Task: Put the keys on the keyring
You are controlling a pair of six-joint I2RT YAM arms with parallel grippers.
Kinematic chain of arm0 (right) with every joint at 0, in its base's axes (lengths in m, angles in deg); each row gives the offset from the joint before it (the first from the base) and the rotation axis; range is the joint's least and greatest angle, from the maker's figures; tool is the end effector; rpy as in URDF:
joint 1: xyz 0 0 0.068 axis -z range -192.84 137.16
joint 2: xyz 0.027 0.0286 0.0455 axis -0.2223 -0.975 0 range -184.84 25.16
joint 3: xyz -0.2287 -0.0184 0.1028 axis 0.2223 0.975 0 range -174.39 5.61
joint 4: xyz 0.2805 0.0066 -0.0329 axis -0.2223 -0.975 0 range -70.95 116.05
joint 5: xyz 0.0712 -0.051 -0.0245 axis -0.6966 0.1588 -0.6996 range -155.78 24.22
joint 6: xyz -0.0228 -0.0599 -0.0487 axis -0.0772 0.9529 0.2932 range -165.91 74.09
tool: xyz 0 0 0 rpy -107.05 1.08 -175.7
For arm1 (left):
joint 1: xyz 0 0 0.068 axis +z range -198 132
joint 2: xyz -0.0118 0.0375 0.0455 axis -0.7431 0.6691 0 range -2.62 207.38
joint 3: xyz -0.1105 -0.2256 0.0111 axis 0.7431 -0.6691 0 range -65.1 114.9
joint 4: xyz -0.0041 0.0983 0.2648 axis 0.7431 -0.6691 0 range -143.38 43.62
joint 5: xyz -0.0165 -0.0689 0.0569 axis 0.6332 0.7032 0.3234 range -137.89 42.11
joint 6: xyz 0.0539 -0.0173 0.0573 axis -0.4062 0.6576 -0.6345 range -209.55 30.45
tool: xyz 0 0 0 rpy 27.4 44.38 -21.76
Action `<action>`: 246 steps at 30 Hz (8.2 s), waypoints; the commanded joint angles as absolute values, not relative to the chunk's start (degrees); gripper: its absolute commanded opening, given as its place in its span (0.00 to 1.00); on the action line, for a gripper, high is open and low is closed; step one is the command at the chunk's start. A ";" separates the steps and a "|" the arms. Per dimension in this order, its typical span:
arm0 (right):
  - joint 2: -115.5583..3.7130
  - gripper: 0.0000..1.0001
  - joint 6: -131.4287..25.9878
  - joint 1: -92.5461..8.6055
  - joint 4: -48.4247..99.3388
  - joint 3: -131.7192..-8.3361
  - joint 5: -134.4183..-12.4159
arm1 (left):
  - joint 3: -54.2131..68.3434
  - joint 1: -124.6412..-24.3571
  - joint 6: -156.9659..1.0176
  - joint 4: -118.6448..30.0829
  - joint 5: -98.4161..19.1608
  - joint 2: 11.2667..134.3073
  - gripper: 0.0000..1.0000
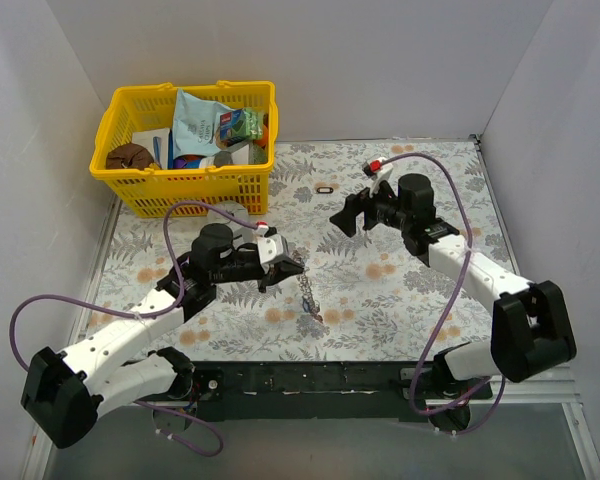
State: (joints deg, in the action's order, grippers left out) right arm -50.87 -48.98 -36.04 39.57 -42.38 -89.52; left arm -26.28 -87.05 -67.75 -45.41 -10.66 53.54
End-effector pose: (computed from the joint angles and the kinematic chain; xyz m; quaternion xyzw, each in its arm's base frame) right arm 0.3190 0.1672 0.2411 -0.2592 0.7400 0.2945 0.5463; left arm 0.1929 -0.2107 0.2555 0.3029 0.7213 -0.5080 0.3603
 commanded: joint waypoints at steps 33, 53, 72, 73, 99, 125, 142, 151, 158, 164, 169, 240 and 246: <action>-102.98 0.68 -56.54 -38.33 26.68 -98.01 -69.82 | -28.71 -74.37 -62.75 -35.05 6.25 57.15 0.00; -115.64 0.41 -62.43 -38.33 20.34 -108.12 -66.04 | -29.68 -72.26 -59.76 -32.32 9.86 56.27 0.00; -107.48 0.25 -64.53 -38.42 21.83 -90.14 -73.07 | -29.95 -72.08 -59.76 -32.59 9.24 56.27 0.00; -105.90 0.25 -64.71 -38.42 22.09 -88.80 -73.68 | -29.95 -72.08 -59.76 -32.59 9.24 56.35 0.00; -82.52 0.20 -60.76 -42.81 25.44 -54.08 -73.42 | -30.56 -72.08 -59.58 -32.50 9.50 55.39 0.00; -78.55 0.56 -62.78 -40.88 28.69 -56.09 -81.86 | -30.65 -72.08 -60.11 -32.41 10.03 56.62 0.00; -83.83 0.30 -68.32 -39.48 32.03 -57.41 -82.91 | -31.35 -72.17 -60.37 -32.32 9.59 57.06 0.00; -85.85 0.23 -71.04 -38.60 36.42 -56.18 -85.99 | -31.09 -72.08 -60.37 -32.67 9.86 57.76 0.00; -86.64 0.18 -71.92 -38.51 37.22 -56.53 -87.84 | -31.00 -72.08 -60.55 -32.85 9.68 57.85 0.00; -86.38 0.17 -71.57 -38.51 36.25 -56.79 -88.71 | -31.00 -72.08 -60.90 -33.11 9.24 57.76 0.00; -86.11 0.21 -70.87 -38.51 35.19 -56.36 -88.19 | -30.91 -72.08 -61.08 -33.47 9.07 57.67 0.00; -47.01 0.01 -34.31 -38.95 48.19 -38.00 -117.00 | -31.00 -72.17 -61.78 -34.08 8.54 55.04 0.00; -41.56 0.01 -29.47 -38.95 58.73 -30.36 -129.39 | -31.00 -72.08 -61.69 -33.91 8.80 54.95 0.00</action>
